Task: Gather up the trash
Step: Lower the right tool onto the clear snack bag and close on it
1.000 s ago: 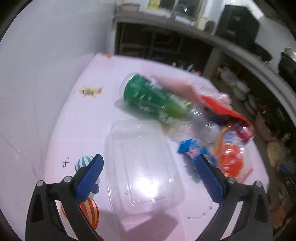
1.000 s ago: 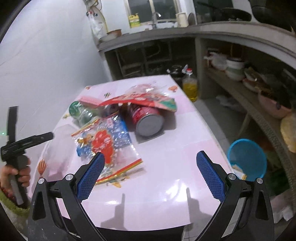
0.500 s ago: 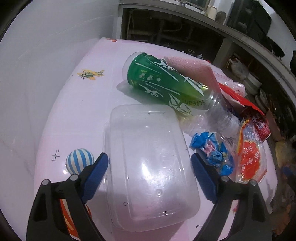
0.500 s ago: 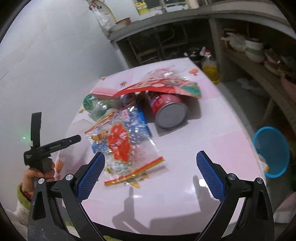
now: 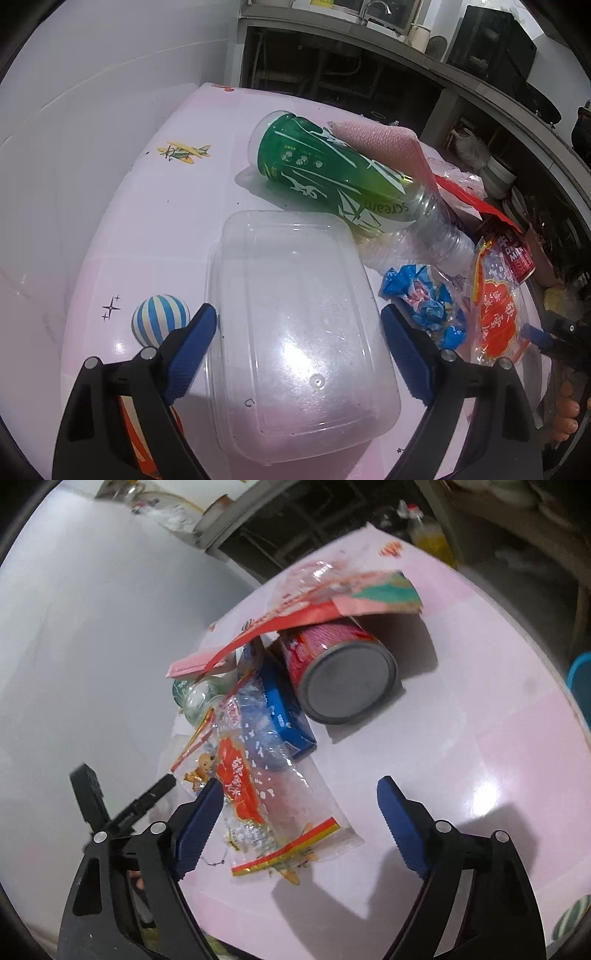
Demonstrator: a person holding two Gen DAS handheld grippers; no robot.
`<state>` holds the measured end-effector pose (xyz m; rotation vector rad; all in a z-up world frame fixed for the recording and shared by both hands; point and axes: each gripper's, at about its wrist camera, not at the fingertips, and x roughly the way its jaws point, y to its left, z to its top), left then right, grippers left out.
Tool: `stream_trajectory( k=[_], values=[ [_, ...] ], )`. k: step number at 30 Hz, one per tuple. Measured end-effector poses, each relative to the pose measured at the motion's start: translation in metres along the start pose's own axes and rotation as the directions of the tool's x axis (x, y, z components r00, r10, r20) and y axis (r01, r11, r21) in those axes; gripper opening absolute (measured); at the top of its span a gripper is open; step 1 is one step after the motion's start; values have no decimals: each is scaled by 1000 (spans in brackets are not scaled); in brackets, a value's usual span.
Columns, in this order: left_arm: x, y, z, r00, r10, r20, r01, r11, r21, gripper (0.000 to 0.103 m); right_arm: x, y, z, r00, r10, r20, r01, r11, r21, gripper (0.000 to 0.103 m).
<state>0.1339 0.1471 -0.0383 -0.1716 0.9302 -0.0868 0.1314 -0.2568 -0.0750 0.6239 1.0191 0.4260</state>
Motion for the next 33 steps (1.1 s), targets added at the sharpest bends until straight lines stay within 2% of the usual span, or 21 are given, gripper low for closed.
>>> stream_trajectory(
  k=[7,11,17,19,21,22,25,30,33],
  values=[
    [0,0,-1,1000,-4,11,4,1000,-6,88,3,-9,-11,998,62,-19,-60,994,87,73],
    [0,0,-2,1000,-5,12,5,1000,-6,88,2,-10,-15,997,71,-12,-69,992,109,68],
    [-1,0,-2,1000,-8,15,8,1000,-5,87,6,-11,-15,997,65,-34,-61,992,111,46],
    [-1,0,-2,1000,-11,13,11,1000,-4,87,8,-11,-17,997,67,-42,-62,991,116,31],
    [-2,0,-3,1000,-13,11,13,1000,-3,87,8,-11,-19,996,70,-45,-65,991,116,24],
    [-2,-1,-4,1000,-14,10,14,1000,-2,87,6,-12,-20,996,74,-43,-68,991,115,16],
    [-3,-2,-5,1000,-14,9,14,1000,2,87,2,-9,-22,995,93,-32,-89,990,105,9],
    [-3,-3,-5,1000,-11,8,11,1000,0,87,-12,-3,-27,988,154,-2,-153,985,80,8],
    [-2,-3,-5,1000,-11,8,11,1000,1,87,-13,1,-26,984,180,9,-180,981,72,14]
  ],
)
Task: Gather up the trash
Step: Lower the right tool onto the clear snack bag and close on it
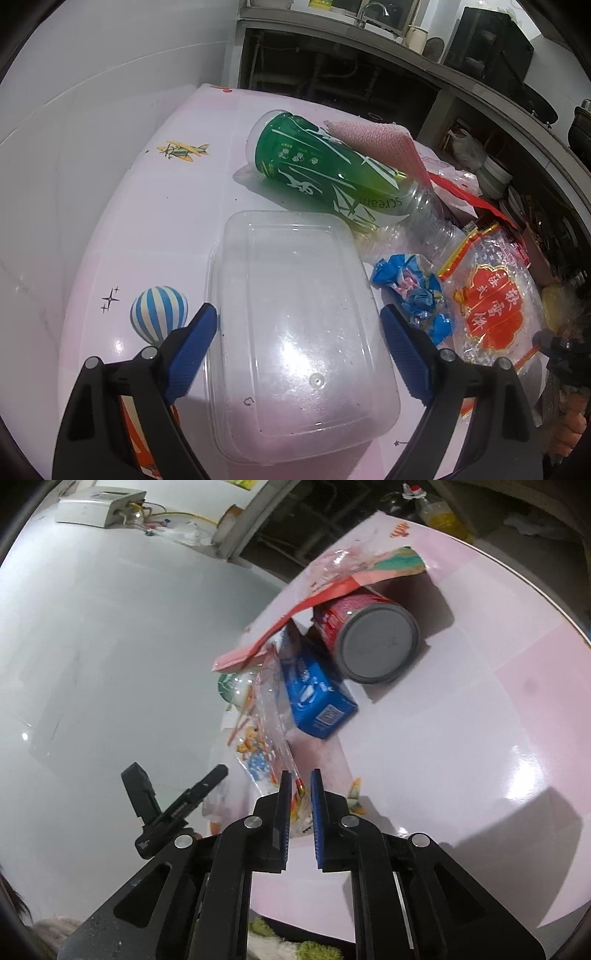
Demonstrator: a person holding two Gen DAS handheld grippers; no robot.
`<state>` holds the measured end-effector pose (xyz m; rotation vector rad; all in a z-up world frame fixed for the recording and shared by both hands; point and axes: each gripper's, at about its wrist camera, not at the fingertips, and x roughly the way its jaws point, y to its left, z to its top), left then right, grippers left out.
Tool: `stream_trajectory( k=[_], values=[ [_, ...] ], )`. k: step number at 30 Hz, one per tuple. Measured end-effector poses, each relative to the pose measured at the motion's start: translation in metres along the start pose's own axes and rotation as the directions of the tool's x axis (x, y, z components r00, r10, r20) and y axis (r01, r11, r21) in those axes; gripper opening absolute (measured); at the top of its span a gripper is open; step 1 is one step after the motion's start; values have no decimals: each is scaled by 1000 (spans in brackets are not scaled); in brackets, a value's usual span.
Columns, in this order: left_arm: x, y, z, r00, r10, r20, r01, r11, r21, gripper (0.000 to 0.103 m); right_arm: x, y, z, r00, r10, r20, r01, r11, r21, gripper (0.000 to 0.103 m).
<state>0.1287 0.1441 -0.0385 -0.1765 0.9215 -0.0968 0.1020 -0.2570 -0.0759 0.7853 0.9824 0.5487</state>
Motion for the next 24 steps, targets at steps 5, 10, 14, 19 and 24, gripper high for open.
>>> stream_trajectory(
  k=[5,10,14,19,24],
  values=[
    [0,-1,0,1000,0,1,0,1000,1,87,10,-10,0,1000,21,-1,-21,999,46,32],
    [0,0,0,1000,-1,4,1,1000,-2,87,23,-17,-1,1000,3,-16,-2,999,42,38],
    [0,0,0,1000,-1,2,1,1000,-2,87,20,-9,5,998,-58,19,58,998,-32,54],
    [0,0,-1,1000,-2,5,2,1000,-2,87,25,0,21,998,-61,-10,59,991,-118,60],
    [0,-1,-1,1000,-2,7,2,1000,-3,87,37,4,37,993,-106,-52,96,981,-169,60]
  ],
)
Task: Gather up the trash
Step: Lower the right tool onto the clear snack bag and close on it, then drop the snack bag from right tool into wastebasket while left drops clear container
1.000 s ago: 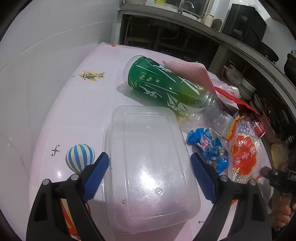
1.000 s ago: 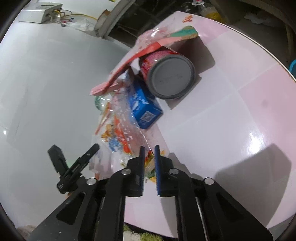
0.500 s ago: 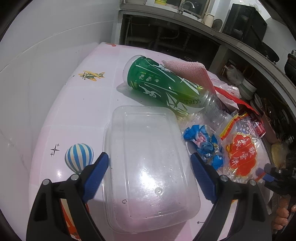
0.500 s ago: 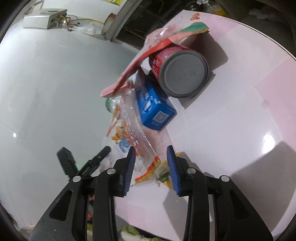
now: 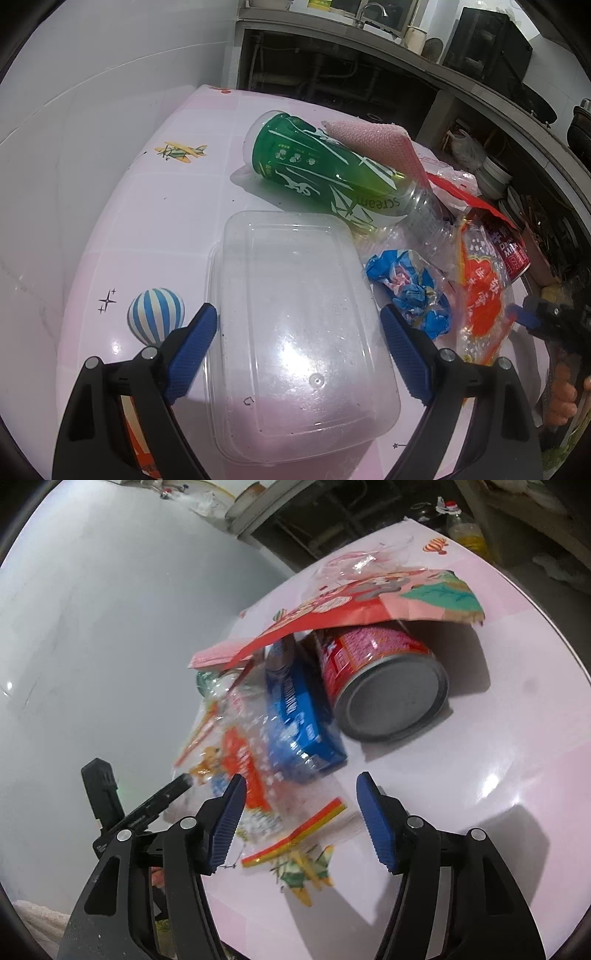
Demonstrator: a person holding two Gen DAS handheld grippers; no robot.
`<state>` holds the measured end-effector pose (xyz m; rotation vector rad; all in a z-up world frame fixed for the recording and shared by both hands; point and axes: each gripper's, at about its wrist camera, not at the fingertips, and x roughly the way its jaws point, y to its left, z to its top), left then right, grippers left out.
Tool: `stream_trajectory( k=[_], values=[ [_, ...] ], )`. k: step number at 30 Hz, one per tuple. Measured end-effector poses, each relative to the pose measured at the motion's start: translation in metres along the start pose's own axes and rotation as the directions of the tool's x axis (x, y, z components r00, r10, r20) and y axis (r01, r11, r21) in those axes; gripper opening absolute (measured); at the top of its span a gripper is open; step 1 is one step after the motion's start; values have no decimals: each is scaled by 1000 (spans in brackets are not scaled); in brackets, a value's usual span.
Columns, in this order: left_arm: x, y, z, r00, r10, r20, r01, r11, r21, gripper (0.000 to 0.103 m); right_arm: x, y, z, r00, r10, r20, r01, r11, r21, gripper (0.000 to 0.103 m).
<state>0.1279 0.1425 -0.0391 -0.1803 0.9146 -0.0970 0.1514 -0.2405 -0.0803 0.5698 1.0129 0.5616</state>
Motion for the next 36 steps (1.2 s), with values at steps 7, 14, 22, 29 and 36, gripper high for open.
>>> stream_trajectory(
  k=[7,14,22,29,36],
  values=[
    [2,-1,1,1000,-1,5,1,1000,-3,87,-9,4,12,999,-21,-26,19,998,-61,73],
    [6,-2,6,1000,7,-7,-7,1000,-6,87,30,15,36,994,25,-103,-34,996,-82,71],
    [9,-3,12,1000,16,-21,-16,1000,-14,85,43,23,28,984,-9,-179,-10,995,-102,28],
    [8,1,15,1000,-19,-11,19,999,-30,84,21,35,8,981,-77,-176,55,990,-129,7],
    [-10,10,15,997,-76,31,77,997,-22,84,-13,54,-5,993,-92,-79,81,988,-132,1]
  ],
)
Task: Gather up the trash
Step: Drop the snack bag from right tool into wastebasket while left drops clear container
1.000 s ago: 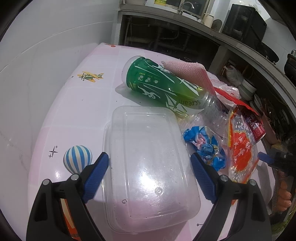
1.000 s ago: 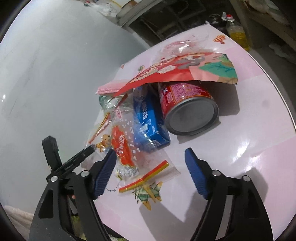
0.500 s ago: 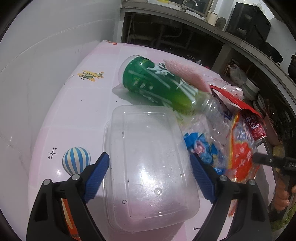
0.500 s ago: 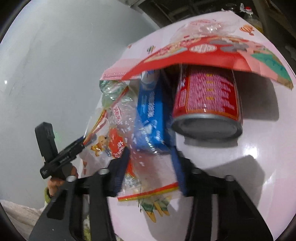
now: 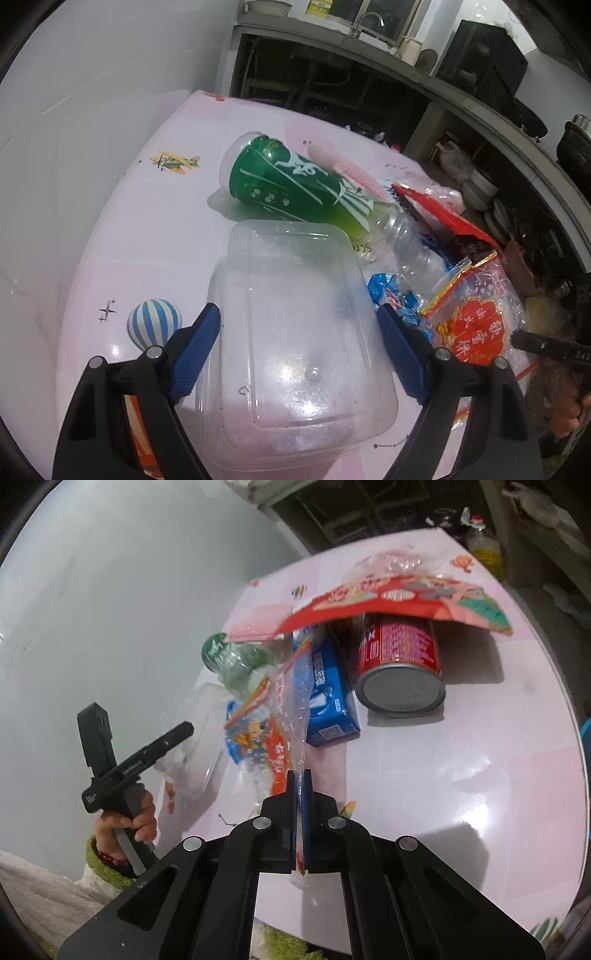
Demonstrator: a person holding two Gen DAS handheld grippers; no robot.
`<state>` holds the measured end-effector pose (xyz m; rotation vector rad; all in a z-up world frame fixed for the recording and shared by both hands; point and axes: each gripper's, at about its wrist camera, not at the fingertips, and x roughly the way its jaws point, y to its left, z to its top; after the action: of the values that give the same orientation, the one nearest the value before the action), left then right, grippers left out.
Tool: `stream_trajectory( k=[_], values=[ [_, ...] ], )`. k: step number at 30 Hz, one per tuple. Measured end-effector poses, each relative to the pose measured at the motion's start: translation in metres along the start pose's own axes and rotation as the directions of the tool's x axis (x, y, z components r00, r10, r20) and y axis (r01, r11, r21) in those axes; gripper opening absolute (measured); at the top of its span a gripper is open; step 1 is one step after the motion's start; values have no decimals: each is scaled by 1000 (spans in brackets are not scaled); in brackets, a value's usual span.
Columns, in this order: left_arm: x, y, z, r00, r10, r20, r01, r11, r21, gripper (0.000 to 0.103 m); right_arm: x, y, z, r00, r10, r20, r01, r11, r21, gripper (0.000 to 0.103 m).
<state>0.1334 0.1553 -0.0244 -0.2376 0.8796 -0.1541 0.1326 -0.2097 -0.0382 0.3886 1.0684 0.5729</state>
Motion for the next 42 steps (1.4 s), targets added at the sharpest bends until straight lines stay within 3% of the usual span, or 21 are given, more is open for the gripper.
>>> stream_trajectory(
  k=[8,13,19,23,26,29,32,35,37,39,42],
  values=[
    [-37,0,-7,993,-62,103,62,998,8,84,-25,14,-7,992,64,113,-62,998,-19,0],
    [-59,-9,-11,977,-120,175,114,992,46,84,-37,15,-12,977,81,199,-77,997,-30,0],
    [-64,-49,-4,958,-225,177,205,971,125,84,-69,-1,-25,935,70,347,-81,997,16,0],
    [-57,-89,10,939,-313,141,284,939,193,84,-108,-27,-39,897,-8,442,-40,994,98,0],
    [-48,-131,24,923,-373,95,341,907,247,84,-141,-51,-52,857,-88,507,-7,983,182,0],
    [-34,-180,37,897,-440,31,413,862,294,84,-173,-79,-71,805,-191,562,30,959,282,0],
    [-8,-245,46,867,-492,-83,489,806,334,84,-197,-106,-92,754,-307,580,75,919,388,0],
    [27,-308,48,839,-505,-203,544,761,353,84,-210,-137,-112,704,-441,557,137,854,503,0],
    [48,-346,45,838,-480,-260,546,746,382,84,-212,-161,-125,690,-491,532,141,812,566,0],
    [75,-393,37,825,-439,-355,559,724,405,84,-210,-185,-134,680,-541,495,154,766,625,0],
    [123,-458,18,815,-338,-471,550,707,444,84,-202,-225,-146,693,-562,452,113,704,702,0]
  ],
)
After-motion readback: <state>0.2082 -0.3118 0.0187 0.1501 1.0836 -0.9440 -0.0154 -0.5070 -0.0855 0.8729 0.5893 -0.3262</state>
